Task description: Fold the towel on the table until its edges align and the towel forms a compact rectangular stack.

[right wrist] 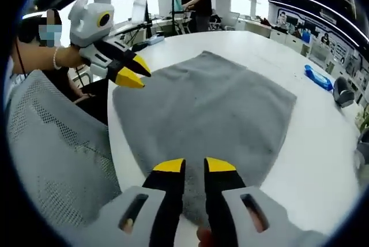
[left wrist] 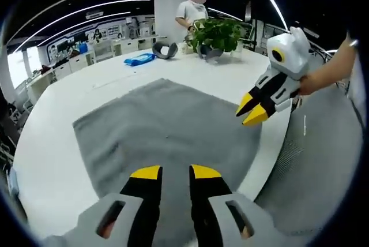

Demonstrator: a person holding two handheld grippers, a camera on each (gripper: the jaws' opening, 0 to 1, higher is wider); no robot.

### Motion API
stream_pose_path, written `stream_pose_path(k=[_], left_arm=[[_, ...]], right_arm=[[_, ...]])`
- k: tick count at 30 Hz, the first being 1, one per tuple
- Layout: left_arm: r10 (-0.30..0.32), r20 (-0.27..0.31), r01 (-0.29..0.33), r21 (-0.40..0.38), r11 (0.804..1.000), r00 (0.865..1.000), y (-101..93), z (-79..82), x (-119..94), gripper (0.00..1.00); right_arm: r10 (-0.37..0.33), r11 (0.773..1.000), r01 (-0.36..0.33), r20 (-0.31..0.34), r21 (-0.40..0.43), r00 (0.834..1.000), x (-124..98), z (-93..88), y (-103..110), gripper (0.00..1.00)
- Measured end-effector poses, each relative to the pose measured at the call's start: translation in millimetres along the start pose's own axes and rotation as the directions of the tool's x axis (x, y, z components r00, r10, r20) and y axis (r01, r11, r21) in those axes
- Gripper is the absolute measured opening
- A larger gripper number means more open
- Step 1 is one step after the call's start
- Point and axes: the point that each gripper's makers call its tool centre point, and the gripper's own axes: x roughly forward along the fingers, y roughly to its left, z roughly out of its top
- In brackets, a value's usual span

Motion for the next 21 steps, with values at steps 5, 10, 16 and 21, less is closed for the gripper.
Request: stream_pose_path(k=[5,10,16,21], left_arm=[[-0.006,-0.05,0.008,0.031,0.999,0.999,-10.5,-20.7,-5,0.2],[-0.014,-0.037,0.015,0.009,1.0,0.999,-15.6,-28.0,-15,0.21],[-0.028,-0.072,0.028,-0.004,1.0,0.997,-21.4,-47.8,-19,0.24],[-0.043,-0.113,0.045,0.013,0.999,0.993,-25.6,-60.2,-17,0.25]], right_arm=[[0.01,1.0,-0.01,-0.018,0.009,1.0,-6,-16.8,6,0.13],[0.024,1.0,-0.024,-0.037,-0.001,0.999,-14,-26.0,12,0.14],[0.046,0.999,-0.047,-0.04,-0.027,0.998,-19,-27.8,20,0.16],[0.063,0.997,-0.067,-0.075,-0.05,0.995,-17,-38.7,26,0.19]])
